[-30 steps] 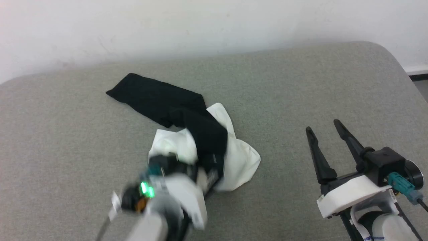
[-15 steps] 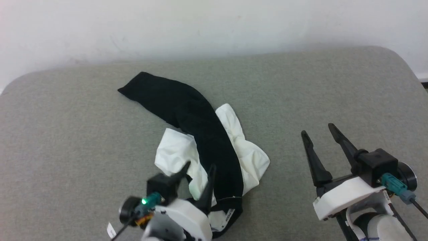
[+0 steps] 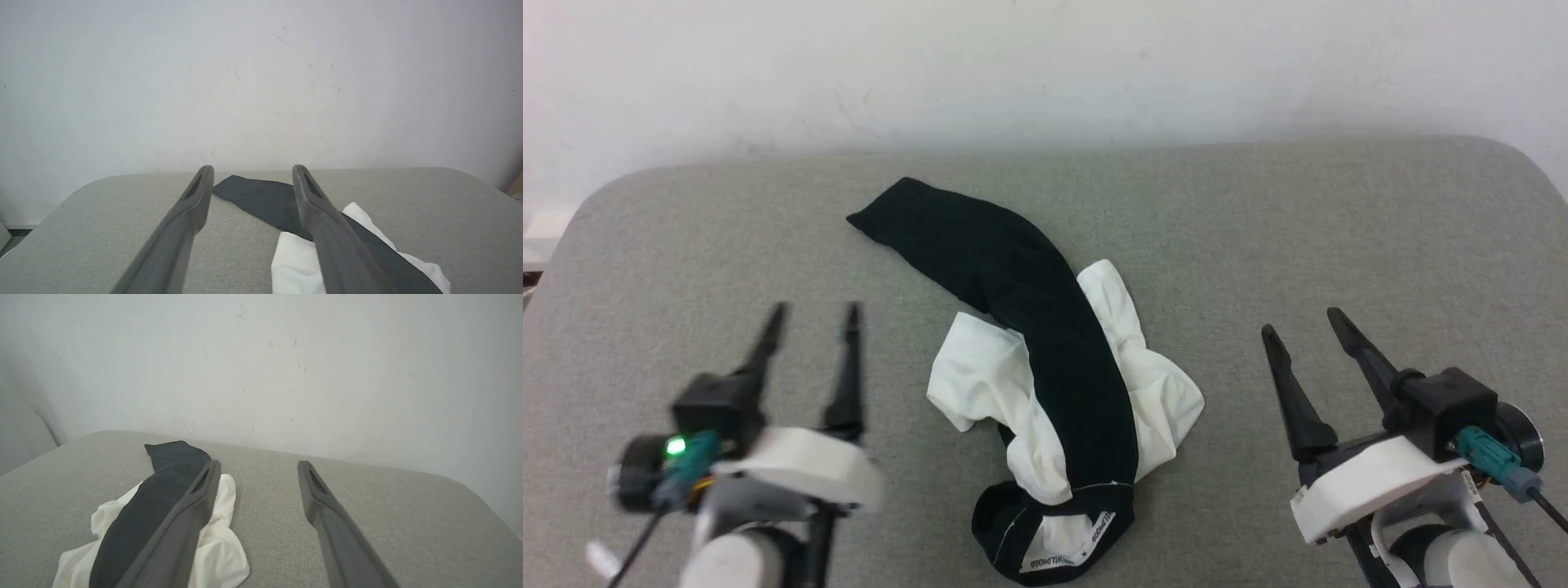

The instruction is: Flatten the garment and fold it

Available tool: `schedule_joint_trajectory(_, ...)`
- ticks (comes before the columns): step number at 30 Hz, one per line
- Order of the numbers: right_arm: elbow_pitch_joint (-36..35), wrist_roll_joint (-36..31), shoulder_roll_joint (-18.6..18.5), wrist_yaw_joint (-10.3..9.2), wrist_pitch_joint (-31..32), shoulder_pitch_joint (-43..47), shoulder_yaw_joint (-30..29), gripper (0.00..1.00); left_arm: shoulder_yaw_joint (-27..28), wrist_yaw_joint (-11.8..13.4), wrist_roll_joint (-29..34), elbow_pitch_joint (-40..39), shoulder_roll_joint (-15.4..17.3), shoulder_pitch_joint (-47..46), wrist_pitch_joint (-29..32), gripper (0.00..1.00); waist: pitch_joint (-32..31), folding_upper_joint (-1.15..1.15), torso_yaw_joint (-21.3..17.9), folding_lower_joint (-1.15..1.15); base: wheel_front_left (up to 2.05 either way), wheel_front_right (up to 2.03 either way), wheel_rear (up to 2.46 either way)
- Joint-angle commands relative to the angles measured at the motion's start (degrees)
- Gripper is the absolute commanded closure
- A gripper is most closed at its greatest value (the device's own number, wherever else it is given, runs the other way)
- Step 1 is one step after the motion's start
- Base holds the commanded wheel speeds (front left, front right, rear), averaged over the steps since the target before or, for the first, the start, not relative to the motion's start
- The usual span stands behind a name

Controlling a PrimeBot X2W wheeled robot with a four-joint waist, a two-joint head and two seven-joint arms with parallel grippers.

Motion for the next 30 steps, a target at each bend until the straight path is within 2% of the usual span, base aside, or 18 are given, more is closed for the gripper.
schedule_joint_trajectory(1, 0.02, 0.48, 0.17, -0.11, 0.17, 0.77, -0.20, 0.00, 0.96, 0.60, 0.42, -0.29, 0.75, 0.86, -0.46, 0.00, -0.32, 0.00, 0.02, 0.00, 0.00, 0.00, 0.00)
schedule_joint_trajectory(9, 0.85, 1.05, 0.16, -0.11, 0.80, 2.36, -0.96, 0.00, 7.03, 2.27, -0.73, -0.55, 4.77, 7.29, -1.72, 0.00, -2.37, 0.00, -0.25, 0.00, 0.00, 0.00, 0.00)
schedule_joint_trajectory(17, 2.35, 0.81, -0.21, -0.11, 3.73, 3.60, -2.84, 0.00, 7.86, 2.96, -1.16, -2.13, 5.20, 11.18, -2.26, 0.00, -2.71, 0.00, 0.58, 0.00, 0.00, 0.00, 0.00)
schedule_joint_trajectory(23, 8.69, 1.47, -3.68, -0.11, 9.08, -0.78, -2.15, 0.00, 6.89, 3.07, -0.96, -2.67, 4.48, 10.24, -3.17, 0.00, -1.33, 0.00, 3.36, 0.00, 0.00, 0.00, 0.00)
schedule_joint_trajectory(30, 17.14, 11.55, -7.36, -0.11, 20.12, -9.14, 4.81, 0.00, 5.04, 2.47, -0.78, -1.71, 3.46, 7.98, -4.52, 0.00, -0.11, 0.00, 6.39, 0.00, 0.00, 0.00, 0.00)
